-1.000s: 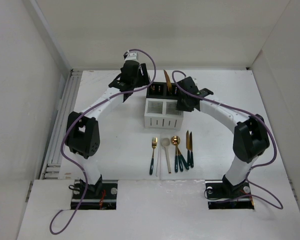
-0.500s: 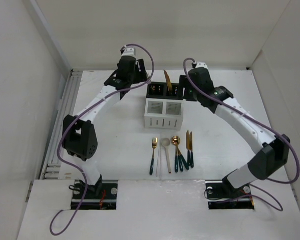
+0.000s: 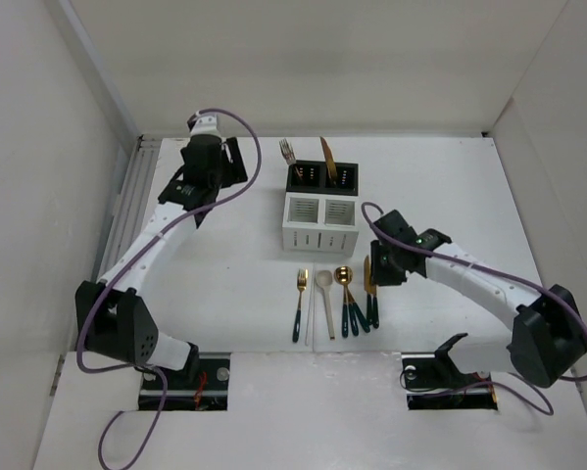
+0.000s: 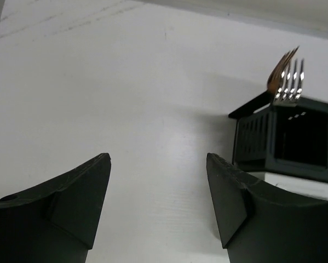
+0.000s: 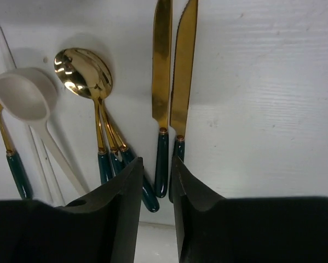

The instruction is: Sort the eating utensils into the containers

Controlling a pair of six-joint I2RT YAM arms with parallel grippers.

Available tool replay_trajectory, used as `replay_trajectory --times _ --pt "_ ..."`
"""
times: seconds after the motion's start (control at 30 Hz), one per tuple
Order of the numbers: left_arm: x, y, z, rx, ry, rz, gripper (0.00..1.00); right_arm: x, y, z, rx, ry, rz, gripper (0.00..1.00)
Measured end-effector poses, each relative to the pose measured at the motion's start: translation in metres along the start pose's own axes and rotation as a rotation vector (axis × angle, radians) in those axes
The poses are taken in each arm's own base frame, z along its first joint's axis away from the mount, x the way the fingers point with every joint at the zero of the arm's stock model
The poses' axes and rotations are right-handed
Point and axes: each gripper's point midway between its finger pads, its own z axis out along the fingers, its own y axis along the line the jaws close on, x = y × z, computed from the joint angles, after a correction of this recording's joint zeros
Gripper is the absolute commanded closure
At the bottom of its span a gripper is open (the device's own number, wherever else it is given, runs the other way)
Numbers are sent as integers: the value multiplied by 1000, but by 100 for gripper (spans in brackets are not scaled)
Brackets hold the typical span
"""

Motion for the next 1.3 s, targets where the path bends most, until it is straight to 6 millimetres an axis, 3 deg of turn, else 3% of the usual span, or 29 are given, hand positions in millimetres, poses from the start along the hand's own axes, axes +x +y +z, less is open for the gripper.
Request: replay_trajectory --times 0.13,0.23,0.53,0.73,0.97,1.2,1.3 --pt "40 12 -4 -12 75 18 31 12 1 6 7 41 21 66" --pt "54 14 -7 -12 99 28 28 19 -1 16 39 82 44 67" --pt "42 14 -22 -11 26 36 25 51 -12 26 106 162 82 71" --pt "45 16 -21 -17 27 40 25 54 -15 20 100 138 120 71" --pt "48 17 -20 -19 30 41 24 70 -19 36 128 196 116 71" --pt "46 17 -20 -24 25 41 21 71 -16 37 126 205 120 71" --pt "46 17 -20 -24 24 40 21 69 -14 39 140 226 121 95"
